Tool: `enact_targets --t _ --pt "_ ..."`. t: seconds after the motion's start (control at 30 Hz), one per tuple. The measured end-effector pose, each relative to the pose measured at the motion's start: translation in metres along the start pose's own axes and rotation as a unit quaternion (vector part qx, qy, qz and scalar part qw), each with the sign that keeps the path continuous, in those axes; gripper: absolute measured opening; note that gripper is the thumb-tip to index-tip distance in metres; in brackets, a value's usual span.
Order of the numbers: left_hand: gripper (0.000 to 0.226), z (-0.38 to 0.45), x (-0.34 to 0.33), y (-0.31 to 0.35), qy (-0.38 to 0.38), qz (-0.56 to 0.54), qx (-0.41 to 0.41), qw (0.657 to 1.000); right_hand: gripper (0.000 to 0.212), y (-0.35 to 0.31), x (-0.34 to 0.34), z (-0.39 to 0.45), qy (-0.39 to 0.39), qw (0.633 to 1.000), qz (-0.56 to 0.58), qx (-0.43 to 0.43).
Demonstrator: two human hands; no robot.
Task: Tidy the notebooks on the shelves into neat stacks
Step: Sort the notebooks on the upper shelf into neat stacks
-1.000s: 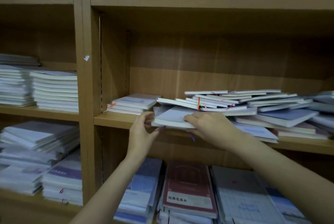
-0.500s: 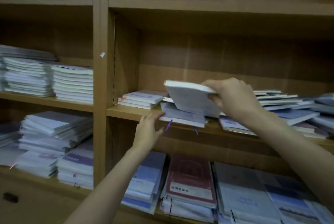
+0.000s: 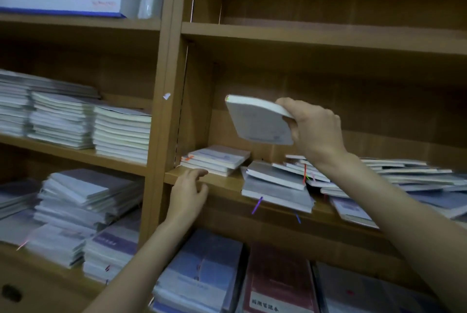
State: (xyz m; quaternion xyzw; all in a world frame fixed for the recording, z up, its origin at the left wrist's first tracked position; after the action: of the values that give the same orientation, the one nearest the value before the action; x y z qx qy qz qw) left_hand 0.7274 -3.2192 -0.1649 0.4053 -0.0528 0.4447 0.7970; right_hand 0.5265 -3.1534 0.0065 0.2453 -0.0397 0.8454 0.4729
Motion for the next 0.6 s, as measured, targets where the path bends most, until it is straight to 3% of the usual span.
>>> enact_targets --t 0.13,0.2,0.27,0.3,0.4,0.5,0.6 --pt "0.034 0.028 0.006 -0.018 0.024 0.038 -0.016 0.999 0.035 -0.003 -0.087 0.023 -0.08 0.995 -0.054 -0.001" --pt "0.039 0.041 0.0 -0.023 0.009 0.064 -0.031 0.997 0.036 -0.003 -0.156 0.017 -0.251 0.967 -0.046 -0.007" --pt "0.044 0.05 -0.011 -0.031 -0.018 0.102 -0.033 0.994 0.048 0.002 -0.216 -0.01 -0.443 0.896 -0.005 -0.039" --pt "0.047 0.054 -0.017 -0.036 -0.027 0.118 -0.031 0.992 0.054 0.005 -0.231 -0.019 -0.484 0.872 0.031 -0.066" --pt "0.047 0.059 -0.026 -0.042 -0.038 0.152 -0.033 0.987 0.059 0.009 -0.24 -0.016 -0.456 0.879 0.11 -0.09" --pt "0.048 0.062 -0.037 -0.041 -0.05 0.189 -0.038 0.98 0.05 0.018 -0.241 -0.009 -0.403 0.898 0.124 -0.126" --pt "0.05 0.065 -0.048 -0.039 -0.072 0.215 -0.035 0.973 0.049 0.024 -0.25 -0.007 -0.391 0.893 0.148 -0.167"
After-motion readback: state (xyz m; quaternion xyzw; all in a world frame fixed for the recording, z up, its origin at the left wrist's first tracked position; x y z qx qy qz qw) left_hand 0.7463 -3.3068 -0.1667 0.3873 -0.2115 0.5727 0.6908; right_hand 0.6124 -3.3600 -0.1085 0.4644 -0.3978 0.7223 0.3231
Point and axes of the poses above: each hand's wrist, its own z-axis towards the middle knuckle, its own x-axis out of the back of the hand, y = z × x, the point moved 9 cm from there along z, towards the middle knuckle, and after that the axes turned 6 degrees about z, right-handed, at the moved point
